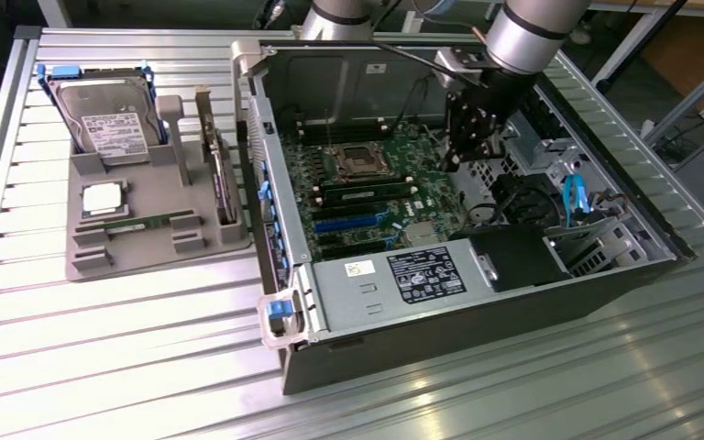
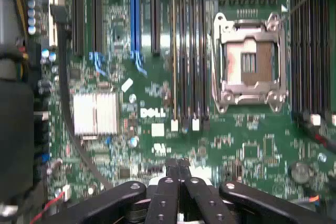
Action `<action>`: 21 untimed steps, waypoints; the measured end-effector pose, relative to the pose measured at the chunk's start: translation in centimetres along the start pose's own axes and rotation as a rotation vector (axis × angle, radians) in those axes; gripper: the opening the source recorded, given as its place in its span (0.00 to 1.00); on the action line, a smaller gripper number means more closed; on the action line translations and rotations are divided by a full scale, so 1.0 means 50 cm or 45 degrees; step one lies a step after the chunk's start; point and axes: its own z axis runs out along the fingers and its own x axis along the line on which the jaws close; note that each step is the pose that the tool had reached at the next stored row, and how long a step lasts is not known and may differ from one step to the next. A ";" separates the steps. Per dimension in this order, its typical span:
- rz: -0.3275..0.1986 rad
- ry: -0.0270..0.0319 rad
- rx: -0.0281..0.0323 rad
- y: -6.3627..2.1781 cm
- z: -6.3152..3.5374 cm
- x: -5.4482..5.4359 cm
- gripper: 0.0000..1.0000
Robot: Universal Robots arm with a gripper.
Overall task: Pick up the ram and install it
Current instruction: 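Insert the ram into the slot, then press down the ram until it locks into place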
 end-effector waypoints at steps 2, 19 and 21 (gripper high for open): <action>0.001 -0.0003 0.0197 0.000 0.000 0.000 0.10; 0.002 -0.0009 0.0552 0.041 0.004 0.001 0.10; 0.002 -0.0009 0.0556 0.056 0.006 0.001 0.10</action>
